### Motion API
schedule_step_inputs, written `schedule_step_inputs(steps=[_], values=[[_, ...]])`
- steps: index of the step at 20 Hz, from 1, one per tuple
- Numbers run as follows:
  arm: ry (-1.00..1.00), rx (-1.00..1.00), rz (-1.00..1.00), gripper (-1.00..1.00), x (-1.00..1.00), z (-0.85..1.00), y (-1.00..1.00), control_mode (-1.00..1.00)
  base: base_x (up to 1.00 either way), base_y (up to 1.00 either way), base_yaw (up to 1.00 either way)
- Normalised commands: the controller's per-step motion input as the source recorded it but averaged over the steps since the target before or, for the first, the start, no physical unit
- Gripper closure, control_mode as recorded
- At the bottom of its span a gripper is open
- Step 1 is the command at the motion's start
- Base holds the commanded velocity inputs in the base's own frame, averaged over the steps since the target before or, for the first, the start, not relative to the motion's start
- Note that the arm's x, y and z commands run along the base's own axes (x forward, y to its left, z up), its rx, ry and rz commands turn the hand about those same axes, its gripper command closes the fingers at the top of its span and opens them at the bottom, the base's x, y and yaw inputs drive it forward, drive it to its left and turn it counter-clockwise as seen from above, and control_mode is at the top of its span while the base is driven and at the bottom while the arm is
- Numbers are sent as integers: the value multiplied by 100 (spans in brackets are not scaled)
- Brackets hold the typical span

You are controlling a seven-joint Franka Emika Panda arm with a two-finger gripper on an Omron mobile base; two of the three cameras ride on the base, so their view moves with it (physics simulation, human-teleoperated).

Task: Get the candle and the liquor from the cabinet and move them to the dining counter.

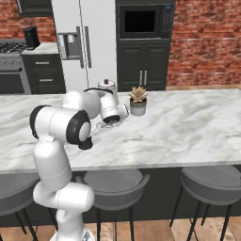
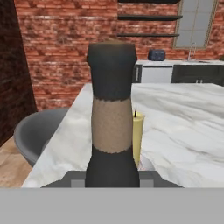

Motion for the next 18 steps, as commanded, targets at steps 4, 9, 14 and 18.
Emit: schedule_step_inputs(steps=[4, 9, 14, 18], values=[[-5, 0, 0, 100, 8, -25, 9, -100, 0, 0, 0], [-7, 0, 0, 100, 17, -20, 4, -100, 0, 0, 0], [-6, 0, 0, 100, 17, -26, 5, -100, 0, 0, 0], [-2, 0, 0, 100, 17, -24, 3, -100, 0, 0, 0]])
